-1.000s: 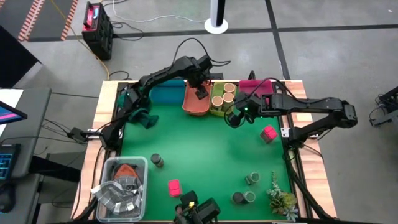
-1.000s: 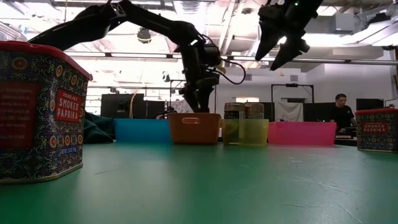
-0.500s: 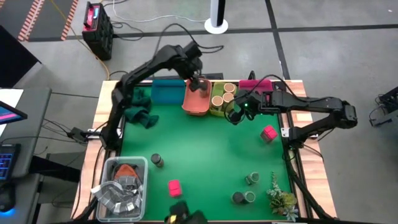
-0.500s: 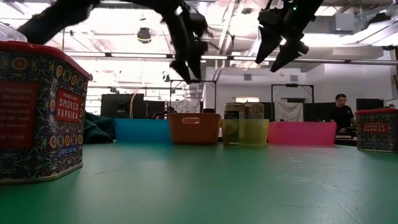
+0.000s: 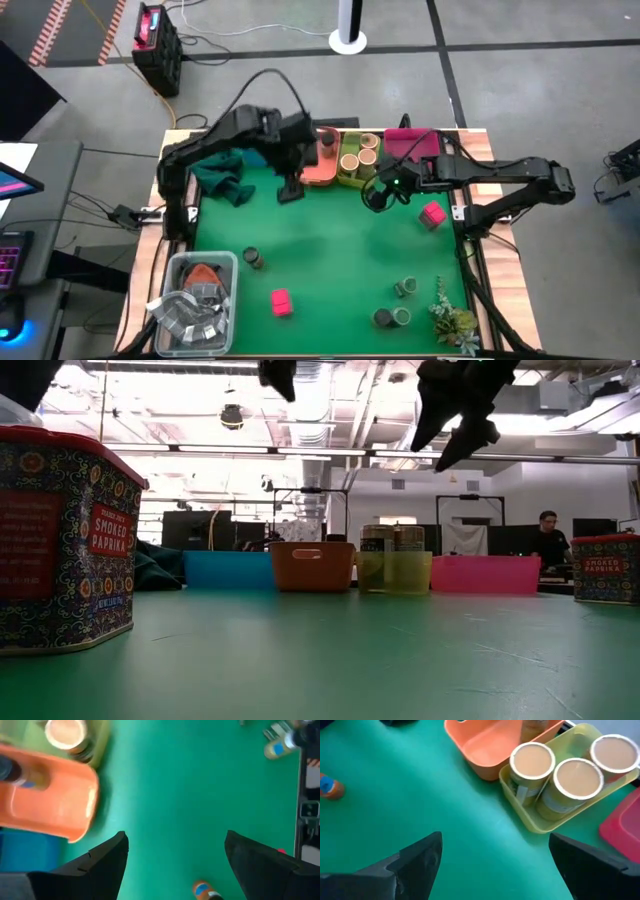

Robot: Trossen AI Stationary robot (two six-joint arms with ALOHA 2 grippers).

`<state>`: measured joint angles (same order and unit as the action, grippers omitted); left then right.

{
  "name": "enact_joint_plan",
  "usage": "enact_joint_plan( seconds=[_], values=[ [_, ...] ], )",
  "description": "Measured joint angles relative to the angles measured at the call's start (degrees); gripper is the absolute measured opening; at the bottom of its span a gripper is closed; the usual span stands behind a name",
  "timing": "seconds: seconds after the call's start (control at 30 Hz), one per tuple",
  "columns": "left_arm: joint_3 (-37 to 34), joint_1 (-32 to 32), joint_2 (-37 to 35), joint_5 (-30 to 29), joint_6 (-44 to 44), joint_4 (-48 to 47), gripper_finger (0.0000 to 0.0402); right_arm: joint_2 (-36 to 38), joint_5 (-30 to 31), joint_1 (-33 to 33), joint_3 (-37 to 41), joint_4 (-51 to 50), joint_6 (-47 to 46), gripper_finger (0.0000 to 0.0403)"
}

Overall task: Sort spices by type
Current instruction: Put the left black seasoning bottle into the orange bin

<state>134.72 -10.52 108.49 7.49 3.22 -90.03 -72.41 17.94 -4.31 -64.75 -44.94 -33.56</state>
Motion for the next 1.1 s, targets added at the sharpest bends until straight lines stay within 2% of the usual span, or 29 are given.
enact_joint_plan(
  seconds=[0.27,0.43,0.57,0.67,0.87,0.97,1.1],
  values=[
    [0.0,9.8,-1.8,-2.9,-5.8,0.0,0.0318,0.0,1.7,2.4,0.0,-0.1,-5.2,0.0392],
    [-3.4,15.7,-1.8,-8.7,-6.3,0.0,0.0318,0.0,3.2,4.1,0.0,-0.9,-7.0,0.0392],
    [-12.8,19.3,-4.1,-10.4,-8.6,0.5,0.0318,0.0,3.2,4.8,0.0,-4.4,-7.1,0.0392],
    [-23.0,21.6,-8.7,-10.4,-11.6,0.9,0.0316,0.0,1.8,5.1,0.0,-8.2,-7.1,0.0392],
    [-41.5,23.3,-18.5,-10.4,-25.2,6.0,0.0305,0.0,1.5,5.5,0.0,-8.8,-5.7,0.0392],
    [-46.1,23.3,-21.3,-8.3,-31.4,8.8,0.0304,0.0,1.4,5.5,0.0,-5.6,-3.6,0.0392],
    [-47.8,22.9,-21.3,-7.5,-35.6,10.6,0.0304,0.0,-2.9,5.8,0.0,-5.1,-1.1,0.0392]
  ],
)
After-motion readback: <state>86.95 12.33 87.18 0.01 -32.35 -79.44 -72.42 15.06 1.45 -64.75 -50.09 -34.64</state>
